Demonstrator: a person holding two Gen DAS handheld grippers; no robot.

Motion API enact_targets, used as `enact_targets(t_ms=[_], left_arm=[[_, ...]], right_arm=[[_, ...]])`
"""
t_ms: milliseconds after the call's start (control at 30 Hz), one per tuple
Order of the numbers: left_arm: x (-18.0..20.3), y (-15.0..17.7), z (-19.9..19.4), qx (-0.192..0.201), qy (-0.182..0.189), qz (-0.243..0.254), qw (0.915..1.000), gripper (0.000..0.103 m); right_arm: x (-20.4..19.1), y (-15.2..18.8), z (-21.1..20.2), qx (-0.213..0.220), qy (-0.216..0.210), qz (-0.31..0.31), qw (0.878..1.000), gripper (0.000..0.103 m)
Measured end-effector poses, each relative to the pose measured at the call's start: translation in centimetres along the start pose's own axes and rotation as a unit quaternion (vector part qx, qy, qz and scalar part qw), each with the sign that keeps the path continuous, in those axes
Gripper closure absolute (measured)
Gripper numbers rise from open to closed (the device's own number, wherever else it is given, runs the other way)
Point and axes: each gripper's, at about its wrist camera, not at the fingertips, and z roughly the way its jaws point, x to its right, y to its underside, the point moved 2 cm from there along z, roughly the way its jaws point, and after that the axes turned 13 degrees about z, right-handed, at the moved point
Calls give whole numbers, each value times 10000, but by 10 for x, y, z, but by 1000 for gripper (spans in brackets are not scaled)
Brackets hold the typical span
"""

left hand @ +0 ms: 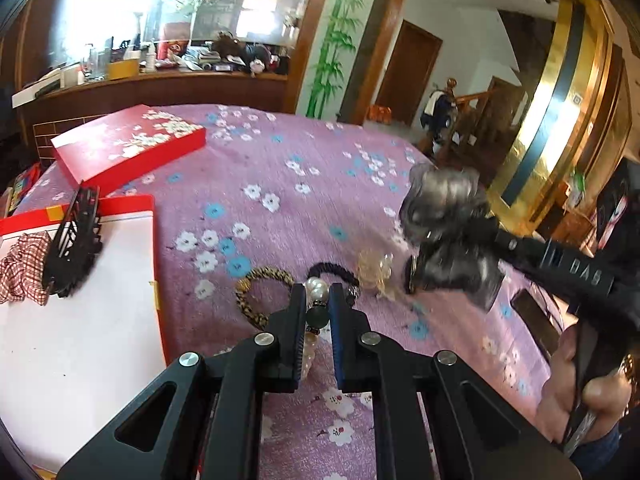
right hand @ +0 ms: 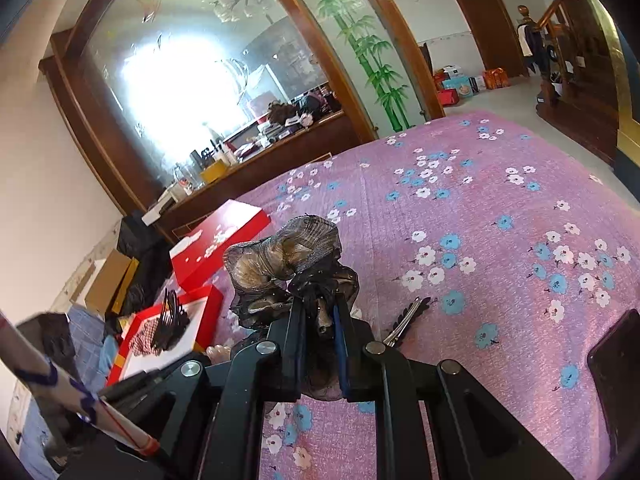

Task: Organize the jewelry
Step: 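Lift the grey scrunchie with the right tool while the left tool lifts the pearl bracelet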

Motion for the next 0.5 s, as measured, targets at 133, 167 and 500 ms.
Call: enact_targets(t_ms=[133, 167, 500], left_arm=[[3, -2, -6, 135, -124, 106, 9998, 92], [4, -1, -9, 170, -152, 127, 9997, 92], [5, -1, -4, 97, -581, 271, 9979, 92]], right_arm=[[-5, 6, 4, -65, 36, -153, 9999, 90], [-6, 8, 4, -62, 45, -188, 9998, 90], [-15, 17, 9, -110, 151, -499, 9986, 90]])
